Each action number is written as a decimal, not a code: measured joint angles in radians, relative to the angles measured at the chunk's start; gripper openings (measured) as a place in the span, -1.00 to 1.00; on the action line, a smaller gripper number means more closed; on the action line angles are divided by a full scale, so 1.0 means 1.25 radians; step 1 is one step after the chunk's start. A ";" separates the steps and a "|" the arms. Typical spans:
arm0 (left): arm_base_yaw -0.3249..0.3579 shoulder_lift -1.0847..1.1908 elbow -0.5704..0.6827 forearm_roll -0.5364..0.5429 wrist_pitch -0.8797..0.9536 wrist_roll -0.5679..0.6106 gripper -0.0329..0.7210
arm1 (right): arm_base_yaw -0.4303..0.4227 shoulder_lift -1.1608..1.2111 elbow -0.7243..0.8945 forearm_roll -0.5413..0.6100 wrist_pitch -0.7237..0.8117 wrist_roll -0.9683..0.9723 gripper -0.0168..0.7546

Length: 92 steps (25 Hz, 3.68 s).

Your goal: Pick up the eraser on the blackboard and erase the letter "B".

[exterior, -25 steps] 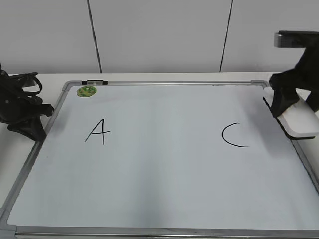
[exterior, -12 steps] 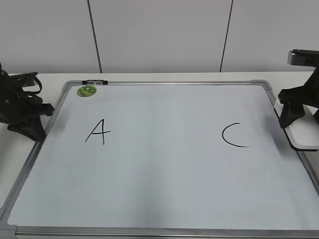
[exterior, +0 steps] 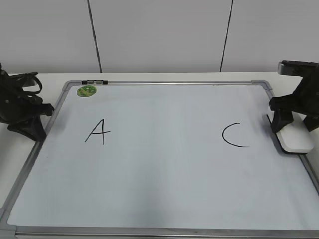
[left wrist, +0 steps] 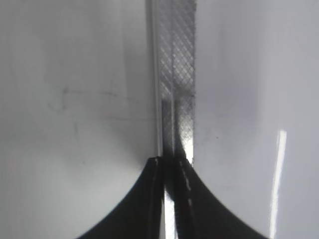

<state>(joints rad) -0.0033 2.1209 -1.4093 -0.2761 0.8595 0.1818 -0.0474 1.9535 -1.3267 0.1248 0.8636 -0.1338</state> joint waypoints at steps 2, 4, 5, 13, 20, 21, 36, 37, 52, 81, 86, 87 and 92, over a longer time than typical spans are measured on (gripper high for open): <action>0.000 0.000 0.000 0.000 0.000 0.000 -0.87 | 0.000 0.002 -0.002 0.000 0.000 -0.001 0.47; 0.000 0.000 0.000 0.000 -0.001 0.000 -0.87 | 0.000 0.007 -0.003 0.004 -0.002 -0.001 0.47; 0.000 0.000 0.000 0.000 -0.001 0.000 -0.87 | 0.000 0.010 -0.003 0.004 -0.002 -0.001 0.47; 0.000 0.000 0.000 0.000 -0.001 0.000 -0.87 | 0.000 0.038 -0.003 0.011 0.004 -0.001 0.48; 0.000 0.000 0.000 0.000 -0.003 0.000 -0.87 | 0.000 0.038 -0.025 0.013 0.038 -0.002 0.68; 0.000 0.000 0.000 0.000 -0.003 0.000 -0.87 | 0.000 0.038 -0.036 0.013 0.049 -0.002 0.68; 0.000 0.000 0.000 0.000 -0.003 0.000 -0.80 | 0.000 -0.049 -0.269 -0.029 0.283 -0.002 0.61; 0.000 0.000 0.000 0.000 -0.003 0.000 -0.75 | 0.000 -0.056 -0.270 -0.027 0.286 -0.002 0.60; 0.000 0.016 -0.261 0.008 0.269 -0.008 0.07 | 0.000 -0.199 -0.271 -0.001 0.295 -0.004 0.58; -0.001 -0.641 -0.115 0.017 0.311 -0.069 0.06 | 0.000 -0.689 0.007 0.012 0.316 -0.011 0.58; -0.001 -0.746 0.019 0.017 0.313 -0.069 0.06 | 0.000 -0.781 0.051 0.012 0.317 -0.011 0.58; -0.001 -0.766 0.043 0.017 0.313 -0.070 0.05 | 0.000 -0.793 0.055 0.012 0.317 -0.011 0.58; -0.008 -0.902 0.197 0.017 0.313 -0.070 0.05 | 0.000 -0.875 0.092 0.026 0.318 0.006 0.58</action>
<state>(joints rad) -0.0131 0.9935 -1.1629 -0.2545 1.2502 0.0942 -0.0474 0.8596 -1.2119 0.1578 1.2616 -0.1258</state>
